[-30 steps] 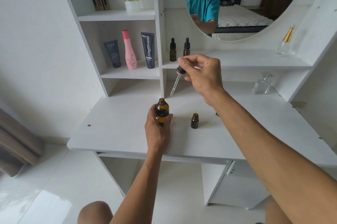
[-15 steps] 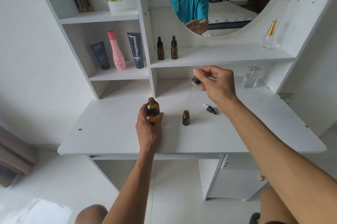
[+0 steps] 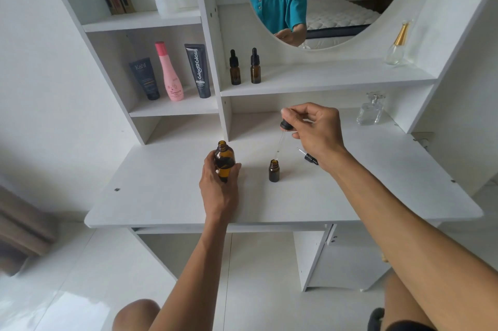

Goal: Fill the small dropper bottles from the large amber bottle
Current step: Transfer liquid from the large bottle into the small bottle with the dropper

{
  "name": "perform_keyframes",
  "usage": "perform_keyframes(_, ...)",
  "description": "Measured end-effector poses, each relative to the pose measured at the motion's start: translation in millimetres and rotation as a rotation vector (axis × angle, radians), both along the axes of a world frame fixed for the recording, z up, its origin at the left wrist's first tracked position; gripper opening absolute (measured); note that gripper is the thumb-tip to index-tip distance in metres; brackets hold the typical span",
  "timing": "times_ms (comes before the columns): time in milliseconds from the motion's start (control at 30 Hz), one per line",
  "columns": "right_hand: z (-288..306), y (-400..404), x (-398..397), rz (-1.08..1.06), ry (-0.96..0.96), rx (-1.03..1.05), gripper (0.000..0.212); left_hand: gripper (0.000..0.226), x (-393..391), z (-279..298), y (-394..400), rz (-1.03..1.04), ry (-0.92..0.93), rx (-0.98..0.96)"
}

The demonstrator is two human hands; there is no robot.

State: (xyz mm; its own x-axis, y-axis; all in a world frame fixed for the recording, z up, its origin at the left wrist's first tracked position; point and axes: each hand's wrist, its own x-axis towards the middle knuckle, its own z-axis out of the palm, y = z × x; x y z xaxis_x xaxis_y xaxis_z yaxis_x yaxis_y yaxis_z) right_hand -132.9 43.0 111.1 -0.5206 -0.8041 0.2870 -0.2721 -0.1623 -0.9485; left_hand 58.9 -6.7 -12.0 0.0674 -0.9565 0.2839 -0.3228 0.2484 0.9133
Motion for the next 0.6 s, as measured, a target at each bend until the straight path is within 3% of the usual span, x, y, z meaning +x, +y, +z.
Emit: perform_keyframes(600,-3.1,-3.9,5.9,0.026,0.094,0.015,0.009,0.046,0.0,-4.2,-2.4,-0.002,0.017,0.007)
